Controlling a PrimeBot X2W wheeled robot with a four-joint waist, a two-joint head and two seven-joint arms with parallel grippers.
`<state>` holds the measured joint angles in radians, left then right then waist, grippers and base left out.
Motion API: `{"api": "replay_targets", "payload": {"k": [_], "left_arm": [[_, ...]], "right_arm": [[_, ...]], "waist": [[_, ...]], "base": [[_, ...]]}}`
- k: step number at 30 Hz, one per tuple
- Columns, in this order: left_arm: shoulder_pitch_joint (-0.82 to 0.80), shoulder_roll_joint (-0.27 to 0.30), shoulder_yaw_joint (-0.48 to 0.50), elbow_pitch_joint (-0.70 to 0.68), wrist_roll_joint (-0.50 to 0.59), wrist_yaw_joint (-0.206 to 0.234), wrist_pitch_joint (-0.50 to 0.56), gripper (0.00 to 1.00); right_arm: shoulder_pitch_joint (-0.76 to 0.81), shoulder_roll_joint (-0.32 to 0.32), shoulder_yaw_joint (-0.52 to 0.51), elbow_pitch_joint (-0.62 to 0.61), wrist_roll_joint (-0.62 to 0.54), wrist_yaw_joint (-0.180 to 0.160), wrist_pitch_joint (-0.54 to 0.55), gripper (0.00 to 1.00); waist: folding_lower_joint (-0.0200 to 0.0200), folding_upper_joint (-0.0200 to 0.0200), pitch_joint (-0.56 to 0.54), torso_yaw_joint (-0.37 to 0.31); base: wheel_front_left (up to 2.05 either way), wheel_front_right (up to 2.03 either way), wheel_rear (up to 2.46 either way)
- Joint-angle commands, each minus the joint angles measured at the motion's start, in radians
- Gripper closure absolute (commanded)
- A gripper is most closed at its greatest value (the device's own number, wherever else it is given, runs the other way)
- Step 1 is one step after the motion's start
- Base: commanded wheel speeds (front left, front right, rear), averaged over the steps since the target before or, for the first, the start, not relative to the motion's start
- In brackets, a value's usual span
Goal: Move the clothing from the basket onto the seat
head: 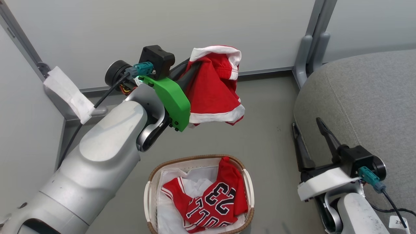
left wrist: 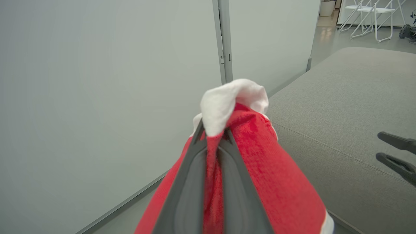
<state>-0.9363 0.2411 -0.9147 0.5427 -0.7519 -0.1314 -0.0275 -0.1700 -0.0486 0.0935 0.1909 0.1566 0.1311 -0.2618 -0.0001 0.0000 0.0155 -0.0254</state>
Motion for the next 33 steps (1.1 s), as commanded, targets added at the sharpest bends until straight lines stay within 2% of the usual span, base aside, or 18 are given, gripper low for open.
{"api": "replay_targets", "payload": {"k": [1, 7, 14, 24, 33], "left_arm": [[-0.017, 0.011, -0.004, -0.004, -0.012, 0.002, -0.001, 1.00], [-0.016, 0.017, -0.012, -0.007, -0.028, 0.002, -0.001, 1.00], [-0.025, 0.016, -0.017, -0.009, -0.039, 0.002, 0.003, 1.00], [-0.025, 0.006, -0.028, -0.026, -0.047, 0.002, 0.009, 1.00], [-0.011, 0.000, -0.046, -0.054, -0.057, 0.002, 0.014, 1.00]], "right_arm": [[-0.016, -0.004, 0.020, -0.011, 0.005, -0.001, -0.005, 0.00], [-0.063, -0.004, 0.131, -0.030, -0.027, -0.001, -0.005, 0.00], [-0.147, -0.004, 0.254, 0.051, -0.120, -0.001, -0.005, 0.00], [-0.268, -0.004, 0.282, 0.178, -0.183, -0.001, -0.005, 0.00], [-0.348, -0.004, 0.330, 0.299, -0.164, -0.001, -0.005, 0.00]], "waist": [[0.0001, 0.0000, 0.001, -0.001], [0.0001, 0.0000, 0.005, 0.001], [0.0001, 0.0000, 0.013, 0.003], [0.0001, 0.0000, 0.023, 0.020], [0.0001, 0.0000, 0.023, 0.039]], "base": [[0.00, 0.00, 0.00], [0.00, 0.00, 0.00], [0.00, 0.00, 0.00], [0.00, 0.00, 0.00], [0.00, 0.00, 0.00]]}}
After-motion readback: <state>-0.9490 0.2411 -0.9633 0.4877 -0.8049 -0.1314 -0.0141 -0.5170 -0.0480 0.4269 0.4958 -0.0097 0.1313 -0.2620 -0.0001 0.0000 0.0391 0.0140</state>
